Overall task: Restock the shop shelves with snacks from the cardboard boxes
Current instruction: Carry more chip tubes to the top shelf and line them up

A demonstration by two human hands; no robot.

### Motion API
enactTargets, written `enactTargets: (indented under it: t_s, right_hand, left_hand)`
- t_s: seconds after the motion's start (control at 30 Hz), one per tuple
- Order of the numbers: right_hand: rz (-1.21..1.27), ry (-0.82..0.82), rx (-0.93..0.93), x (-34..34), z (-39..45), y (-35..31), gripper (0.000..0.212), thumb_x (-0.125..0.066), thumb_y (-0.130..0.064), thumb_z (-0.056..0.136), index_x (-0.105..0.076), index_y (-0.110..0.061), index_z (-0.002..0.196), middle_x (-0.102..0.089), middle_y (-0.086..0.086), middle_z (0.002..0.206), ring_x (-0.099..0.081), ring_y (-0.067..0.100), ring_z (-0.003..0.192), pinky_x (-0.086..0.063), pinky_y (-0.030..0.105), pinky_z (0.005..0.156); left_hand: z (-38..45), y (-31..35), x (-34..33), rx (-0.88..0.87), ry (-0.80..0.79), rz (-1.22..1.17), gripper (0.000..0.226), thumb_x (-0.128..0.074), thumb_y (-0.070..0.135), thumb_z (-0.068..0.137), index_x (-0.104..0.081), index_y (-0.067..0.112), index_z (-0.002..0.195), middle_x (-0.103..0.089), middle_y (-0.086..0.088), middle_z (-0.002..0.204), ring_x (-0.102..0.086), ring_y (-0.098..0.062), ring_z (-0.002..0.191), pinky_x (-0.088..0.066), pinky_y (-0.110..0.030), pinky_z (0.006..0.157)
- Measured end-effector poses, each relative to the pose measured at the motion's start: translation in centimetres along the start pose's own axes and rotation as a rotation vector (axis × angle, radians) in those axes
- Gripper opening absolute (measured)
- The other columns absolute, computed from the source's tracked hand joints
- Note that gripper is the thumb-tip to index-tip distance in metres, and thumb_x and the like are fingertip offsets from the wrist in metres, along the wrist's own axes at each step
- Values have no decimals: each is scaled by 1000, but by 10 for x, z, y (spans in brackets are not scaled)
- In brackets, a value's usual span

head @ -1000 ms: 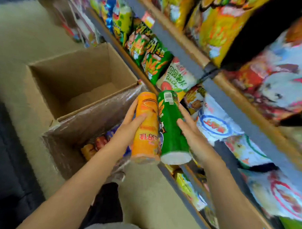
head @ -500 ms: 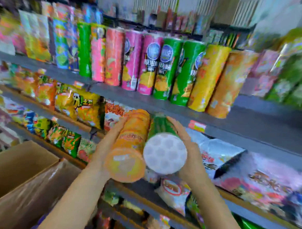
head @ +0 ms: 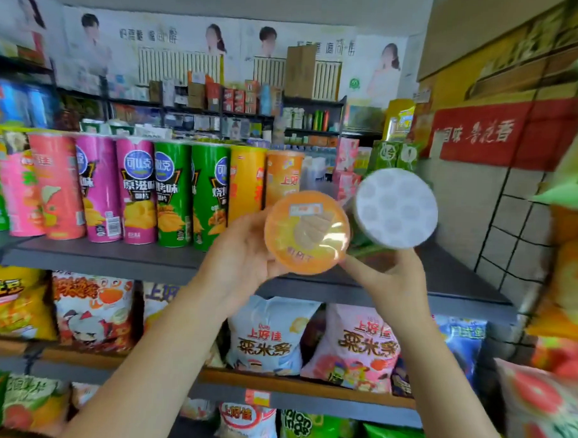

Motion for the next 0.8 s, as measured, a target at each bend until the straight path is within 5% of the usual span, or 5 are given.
enactTargets:
  t_s: [0.1, 0.27, 0.4, 0.53, 0.8]
  right_hand:
    - [-62, 39, -22, 31, 18, 9, 43, -80, -58, 68, -65, -34, 100, -68, 8, 96, -63, 17, 73, -54, 39, 67]
    - [-27, 14, -67, 52, 45, 26, 23, -82, -29, 79, -66, -33, 96, -73, -14, 83, -66, 4, 71, -53, 26, 64]
    - [-29, -21, -120, 55, 62, 47, 25, -83, -29, 79, -68, -35, 99, -74, -16, 83, -70, 7, 77, -58, 34, 63]
    - [-27, -36, -146, 46, 75, 63, 28, -85, -30, 77, -69, -34, 101, -74, -17, 82, -70, 7, 75, -58, 31, 63]
    - [25, -66, -375, 11, 101, 110, 32, -81, -35, 81, -68, -19, 105, -72, -1, 78, -63, 5, 53, -57, 27, 54]
  left_hand:
    - [21, -17, -31, 103, -172, -60, 36, -78, 13, 67, -77, 10, 103, -72, -16, 114, -70, -36, 103, -55, -55, 89]
    - [52, -50, -53, 132, -350, 229, 72, -73, -2, 64, -53, 12, 131, -71, -8, 119, -67, -26, 112, -57, -38, 93]
    - [84, -64, -42, 128, -243, 480, 76, -84, 12, 66, -52, 18, 134, -70, -7, 120, -70, -19, 104, -59, -32, 84]
    - [110, -52, -31, -11, 26, 806, 47, -85, 37, 74, -56, 37, 111, -69, 5, 99, -64, -2, 59, -52, -21, 52]
    - [140, -48, -13, -180, 225, 1026, 58, -84, 51, 70, -61, 32, 120, -68, 13, 110, -65, -6, 100, -54, -30, 83]
Point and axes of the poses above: each hand's wrist, its own z-axis towards the middle knuckle, its own x-axis out of the back of the hand, y = z × x, the point moved 9 cm from there along z, towards the middle knuckle
